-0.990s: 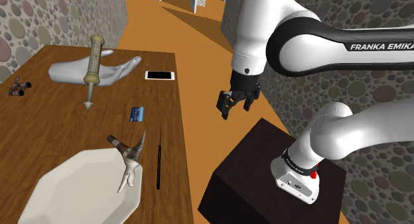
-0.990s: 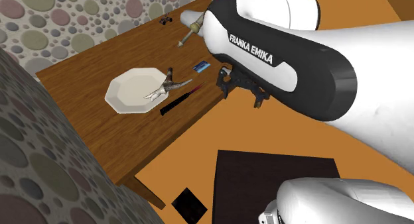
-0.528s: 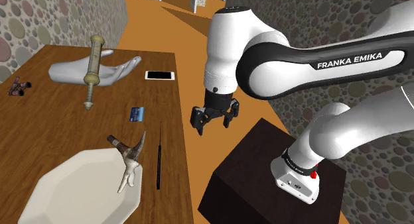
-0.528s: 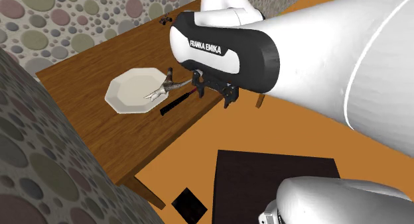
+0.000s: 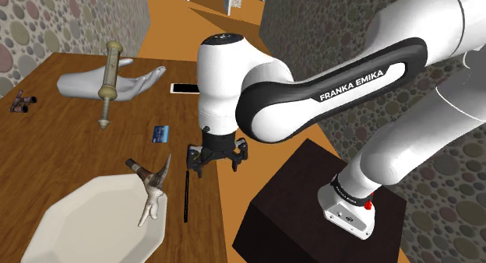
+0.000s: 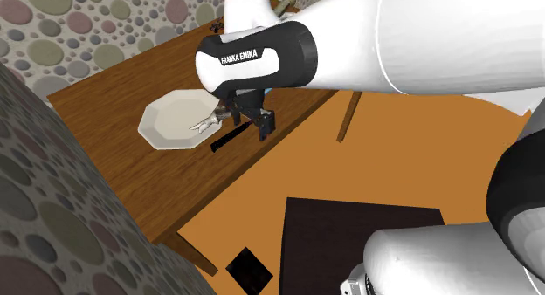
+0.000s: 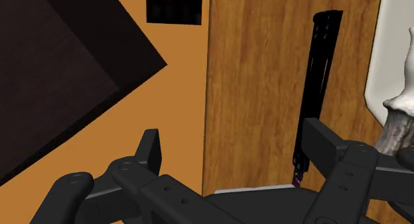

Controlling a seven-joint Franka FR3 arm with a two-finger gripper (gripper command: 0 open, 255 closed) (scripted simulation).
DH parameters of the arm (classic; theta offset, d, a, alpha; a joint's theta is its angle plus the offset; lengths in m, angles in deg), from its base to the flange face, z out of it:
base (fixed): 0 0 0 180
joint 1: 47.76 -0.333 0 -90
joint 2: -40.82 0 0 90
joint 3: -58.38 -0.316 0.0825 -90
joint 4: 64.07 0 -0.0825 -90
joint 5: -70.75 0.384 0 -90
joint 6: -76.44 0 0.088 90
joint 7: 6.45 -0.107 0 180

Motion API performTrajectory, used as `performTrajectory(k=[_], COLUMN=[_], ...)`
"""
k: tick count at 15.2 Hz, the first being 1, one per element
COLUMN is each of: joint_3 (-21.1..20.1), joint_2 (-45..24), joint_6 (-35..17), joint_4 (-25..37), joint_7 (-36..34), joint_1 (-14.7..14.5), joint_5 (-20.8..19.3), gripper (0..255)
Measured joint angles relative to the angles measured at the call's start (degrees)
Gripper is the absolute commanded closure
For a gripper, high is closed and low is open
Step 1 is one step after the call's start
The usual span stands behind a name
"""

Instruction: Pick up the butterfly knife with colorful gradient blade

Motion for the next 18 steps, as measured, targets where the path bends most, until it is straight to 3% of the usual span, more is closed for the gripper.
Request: performTrajectory(k=[3, 7, 15, 16, 18], joint_3=[-2.5, -1.3, 1.1, 1.2, 1.2], joint_2=[-9.8, -21.2, -26.4, -26.5, -26.6], joint_6=[-3.3, -5.4, -9.9, -10.0, -10.1], joint_4=[4.5, 10.8, 10.1, 10.1, 10.1], joint_7=[-9.5, -21.0, -24.5, -24.6, -24.6], joint_1=[0.3, -3.9, -6.7, -6.8, -6.8], joint_5=[-7.8, -17.8, -22.6, -22.7, -22.8], gripper=[0, 0, 0, 255, 255])
